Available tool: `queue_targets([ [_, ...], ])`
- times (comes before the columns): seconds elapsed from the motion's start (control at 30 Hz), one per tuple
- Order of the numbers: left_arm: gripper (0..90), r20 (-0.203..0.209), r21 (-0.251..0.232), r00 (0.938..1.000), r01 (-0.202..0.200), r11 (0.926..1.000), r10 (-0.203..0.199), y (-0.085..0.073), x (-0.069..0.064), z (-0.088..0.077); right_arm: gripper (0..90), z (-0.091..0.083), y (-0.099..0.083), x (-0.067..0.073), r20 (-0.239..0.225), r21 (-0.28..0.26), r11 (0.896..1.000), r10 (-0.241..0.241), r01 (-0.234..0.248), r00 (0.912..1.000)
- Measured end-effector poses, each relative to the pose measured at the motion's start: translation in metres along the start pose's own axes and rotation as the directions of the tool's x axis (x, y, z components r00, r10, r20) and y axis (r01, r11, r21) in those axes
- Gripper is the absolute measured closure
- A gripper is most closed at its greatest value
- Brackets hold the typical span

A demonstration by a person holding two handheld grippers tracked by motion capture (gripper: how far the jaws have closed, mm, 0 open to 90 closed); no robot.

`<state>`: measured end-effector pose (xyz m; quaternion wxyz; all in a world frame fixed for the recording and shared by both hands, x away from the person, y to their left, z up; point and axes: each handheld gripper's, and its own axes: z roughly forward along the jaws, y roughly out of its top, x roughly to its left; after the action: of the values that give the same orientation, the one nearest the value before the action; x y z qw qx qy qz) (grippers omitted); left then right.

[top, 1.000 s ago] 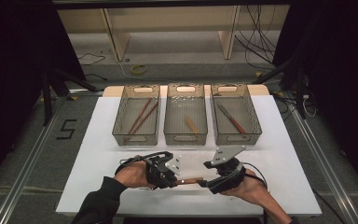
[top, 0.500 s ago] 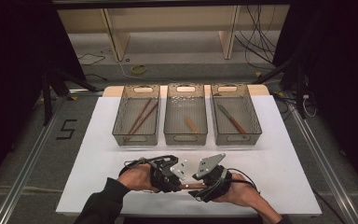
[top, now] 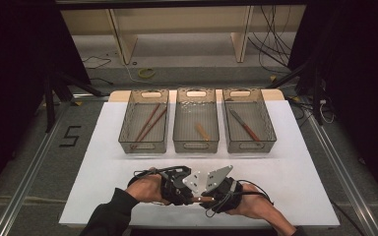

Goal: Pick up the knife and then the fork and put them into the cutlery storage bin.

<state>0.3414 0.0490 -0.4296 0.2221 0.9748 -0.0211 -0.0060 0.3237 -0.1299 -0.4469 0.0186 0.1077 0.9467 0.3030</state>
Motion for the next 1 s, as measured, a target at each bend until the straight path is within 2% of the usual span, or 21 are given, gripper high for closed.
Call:
queue_targets([
  [0.17,76.6,0.005,0.008,0.9999,-0.015,0.9998,0.015,0.001,-0.001,0.001,72.3,0.0,-0.001,0.0,-0.016,0.01,1.0,-0.01,0.01,0.9998],
  [0.4,76.2,0.016,0.001,0.9994,-0.031,0.9995,0.031,0.001,-0.003,0.0,75.8,-0.001,-0.002,0.002,-0.05,0.0,0.998,-0.056,0.057,0.9972],
  [0.53,75.2,0.006,-0.009,0.9996,-0.027,0.9996,0.027,0.002,-0.002,-0.002,76.0,-0.003,-0.002,0.003,-0.039,-0.002,0.998,-0.063,0.063,0.9973],
  [0.63,69.5,-0.022,-0.033,0.9997,-0.007,0.9994,0.006,0.0,0.0,-0.008,76.0,-0.006,-0.002,0.002,-0.03,-0.008,0.998,-0.064,0.063,0.9975],
  [0.7,60.5,-0.054,-0.064,0.9984,0.013,0.9979,-0.017,-0.001,0.002,-0.013,76.1,-0.009,-0.003,0.001,-0.025,-0.011,0.998,-0.058,0.058,0.998],
  [0.77,49.4,-0.081,-0.126,0.9944,0.057,0.9904,-0.067,-0.002,0.005,-0.019,76.1,-0.011,-0.004,-0.001,-0.017,-0.02,0.998,-0.054,0.054,0.9984],
  [0.9,37.4,-0.128,-0.22,0.981,0.115,0.9686,-0.146,-0.006,0.012,-0.029,76.1,-0.016,-0.008,-0.007,0.007,-0.021,0.999,-0.03,0.03,0.9995],
  [0.97,34.7,-0.148,-0.263,0.9715,0.141,0.9544,-0.185,-0.01,0.014,-0.034,76.1,-0.02,-0.01,-0.01,0.025,-0.03,0.999,-0.017,0.018,0.9995],
  [1.0,33.3,-0.157,-0.286,0.9646,0.161,0.9445,-0.212,-0.012,0.016,-0.037,76.1,-0.023,-0.01,-0.012,0.035,-0.032,0.999,-0.013,0.014,0.9993],
])
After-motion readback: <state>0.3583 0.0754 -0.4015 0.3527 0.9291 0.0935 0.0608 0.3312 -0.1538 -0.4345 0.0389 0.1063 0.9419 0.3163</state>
